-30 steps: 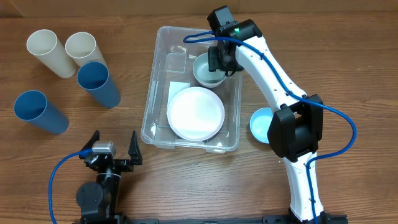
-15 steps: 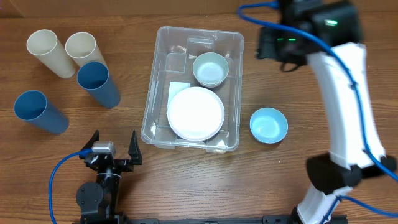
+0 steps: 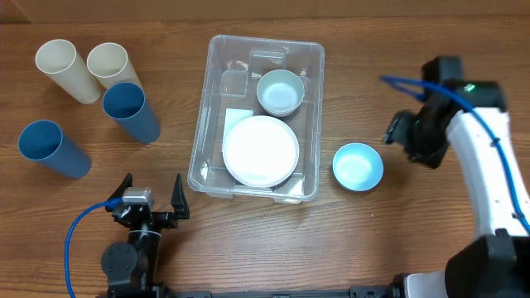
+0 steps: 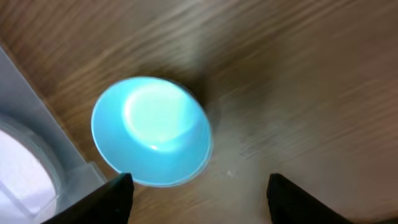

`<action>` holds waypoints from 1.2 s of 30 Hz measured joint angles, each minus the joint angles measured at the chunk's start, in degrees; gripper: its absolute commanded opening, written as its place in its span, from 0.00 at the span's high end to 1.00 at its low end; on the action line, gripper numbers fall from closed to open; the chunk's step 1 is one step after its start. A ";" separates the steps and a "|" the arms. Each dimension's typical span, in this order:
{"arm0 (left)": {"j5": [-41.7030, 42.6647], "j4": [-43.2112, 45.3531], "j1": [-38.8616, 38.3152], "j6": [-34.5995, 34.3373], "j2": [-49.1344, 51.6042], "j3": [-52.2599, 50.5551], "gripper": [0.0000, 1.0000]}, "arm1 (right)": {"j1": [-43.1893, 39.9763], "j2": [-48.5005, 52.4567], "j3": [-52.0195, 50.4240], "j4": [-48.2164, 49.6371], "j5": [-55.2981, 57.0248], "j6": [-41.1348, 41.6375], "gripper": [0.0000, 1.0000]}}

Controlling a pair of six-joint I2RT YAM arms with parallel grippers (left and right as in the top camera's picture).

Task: Pack container
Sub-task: 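Withdraw the right gripper and reach toward the light-blue bowl, then grip the light-blue bowl rim and lift it toward the bin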

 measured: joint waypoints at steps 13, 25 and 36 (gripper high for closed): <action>0.00 0.00 0.00 0.00 0.02 0.00 0.00 | 0.15 0.00 -25.40 23.26 -6.58 7.74 0.62; 0.00 0.02 0.00 0.00 0.02 0.00 0.00 | 0.15 0.00 -27.50 30.14 -6.12 9.70 0.96; 0.00 0.02 0.00 0.00 0.02 0.00 0.00 | 0.22 -0.04 8.35 12.02 8.96 6.86 0.96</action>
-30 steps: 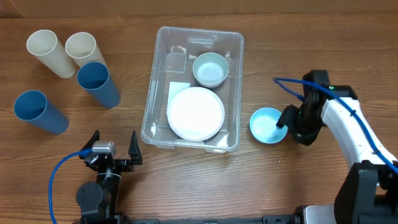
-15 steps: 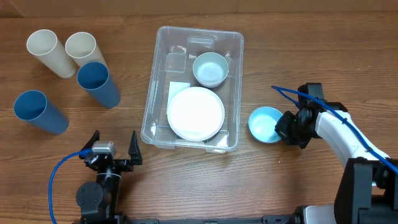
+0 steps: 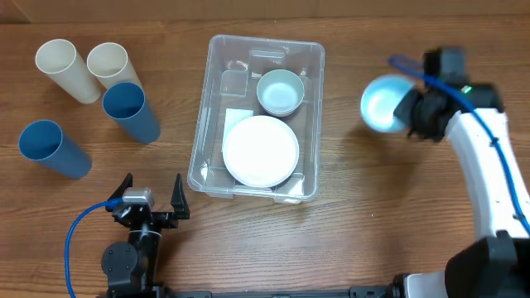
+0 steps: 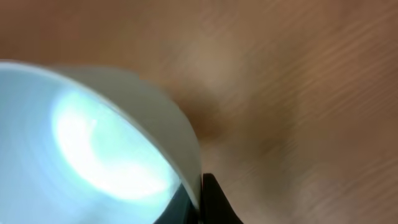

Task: Pack container
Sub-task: 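Grip the light-blue bowl rim and lift it toward the bin, then lower the light-blue bowl into the grey bowl and release it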

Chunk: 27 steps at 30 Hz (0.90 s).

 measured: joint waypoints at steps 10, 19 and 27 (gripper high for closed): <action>0.00 0.00 0.00 0.00 0.00 0.00 0.00 | 11.28 -0.17 14.49 8.94 -3.37 -3.54 0.96; 0.00 0.00 0.00 0.00 -0.02 0.00 0.00 | 23.50 14.34 14.88 17.88 -1.73 -3.69 0.96; 0.00 0.00 0.00 0.00 0.00 0.00 0.00 | 23.89 26.64 14.84 18.12 -1.40 -3.72 0.94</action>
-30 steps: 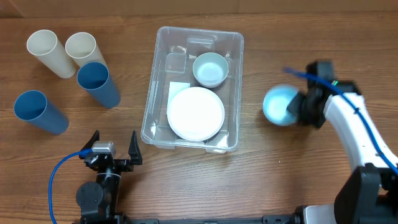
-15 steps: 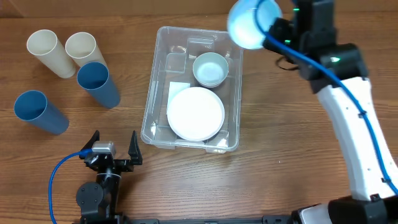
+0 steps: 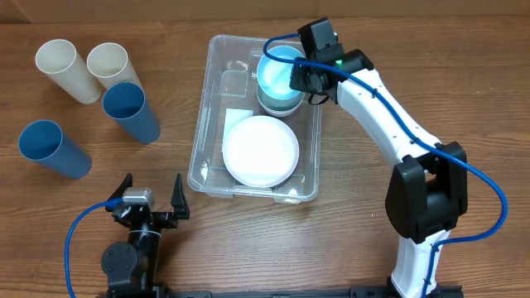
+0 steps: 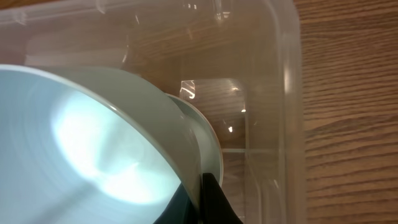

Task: Pack container
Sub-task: 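Lower the light-blue bowl into the grey bowl and release it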

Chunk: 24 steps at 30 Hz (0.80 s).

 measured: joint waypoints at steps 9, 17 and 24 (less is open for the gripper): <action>0.00 0.00 0.00 0.00 -0.02 0.00 0.00 | 0.59 0.44 0.07 0.55 -1.97 -0.90 0.34; 0.00 0.00 0.00 0.00 -0.02 0.00 0.00 | 0.66 0.44 3.28 -11.34 -8.41 -2.12 0.33; 0.00 0.00 0.00 0.00 0.00 0.00 0.00 | 0.66 0.52 8.17 -6.38 -9.77 -7.13 0.34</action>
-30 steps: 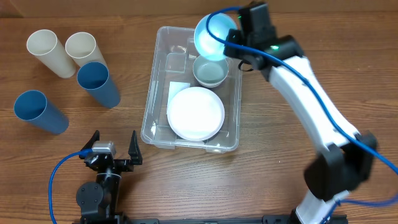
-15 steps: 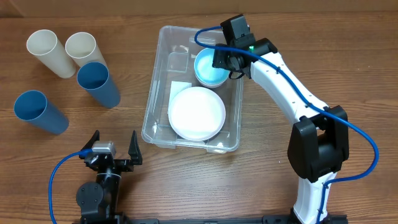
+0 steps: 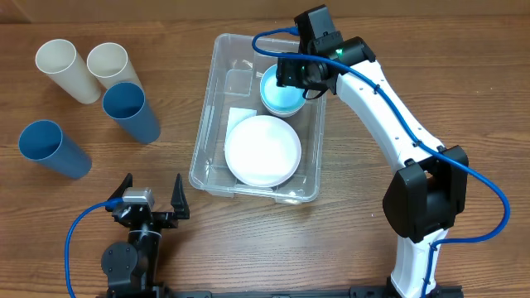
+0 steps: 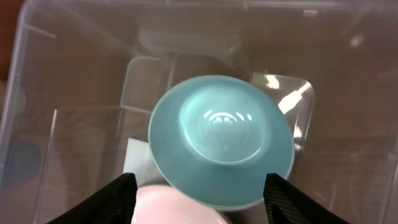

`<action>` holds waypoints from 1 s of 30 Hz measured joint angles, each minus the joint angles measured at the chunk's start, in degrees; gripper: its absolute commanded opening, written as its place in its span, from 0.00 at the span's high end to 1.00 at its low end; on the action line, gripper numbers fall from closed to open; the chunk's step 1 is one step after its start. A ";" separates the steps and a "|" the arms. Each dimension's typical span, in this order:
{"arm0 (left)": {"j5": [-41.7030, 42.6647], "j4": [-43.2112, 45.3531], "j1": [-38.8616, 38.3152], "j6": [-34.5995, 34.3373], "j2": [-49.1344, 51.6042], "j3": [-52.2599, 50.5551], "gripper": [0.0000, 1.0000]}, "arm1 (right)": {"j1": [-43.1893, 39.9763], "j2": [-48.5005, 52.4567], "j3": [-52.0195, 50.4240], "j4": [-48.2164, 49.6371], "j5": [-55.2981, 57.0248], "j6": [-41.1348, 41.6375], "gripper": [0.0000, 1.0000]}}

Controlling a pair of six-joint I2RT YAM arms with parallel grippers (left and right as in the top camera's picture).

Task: Pack container
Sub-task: 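Lower the light-blue bowl into the grey bowl and release it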

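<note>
The clear plastic container (image 3: 211, 124) stands mid-table. Inside it a white plate (image 3: 262, 150) lies at the near end. A light blue bowl (image 3: 281, 91) sits at the far end, stacked on another bowl that is almost hidden under it. My right gripper (image 3: 300, 73) hangs open just above the blue bowl (image 4: 221, 140), its black fingers (image 4: 121, 199) apart on either side and holding nothing. The plate's edge (image 4: 180, 210) shows below the bowl. At the table's front edge my left gripper (image 3: 151, 201) rests open.
Two cream cups (image 3: 66, 70) (image 3: 112, 64) and two blue cups (image 3: 130, 110) (image 3: 54, 149) lie on the wood at the left. The container's walls (image 4: 37, 93) rise around my right gripper.
My right gripper has let go of the blue bowl, which now rests stacked in the container's far end. The gripper stands open above it. The left arm has not moved.
The blue bowl lay on the table right of the container with my right gripper open over it. Then the gripper held it lifted at the right. Then it held it over the bowl in the container, where it now sits released.
</note>
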 measured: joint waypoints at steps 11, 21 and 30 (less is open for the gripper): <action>0.00 0.00 0.00 0.00 0.00 0.00 0.00 | 0.00 7.32 0.04 8.72 1.97 -5.42 0.35; 0.00 0.00 0.00 0.00 -0.02 0.00 0.00 | 0.00 10.51 0.04 9.14 2.29 -6.64 0.34; 0.00 0.00 0.00 0.00 0.00 0.00 0.00 | 0.00 10.51 0.04 6.54 1.73 -7.15 0.34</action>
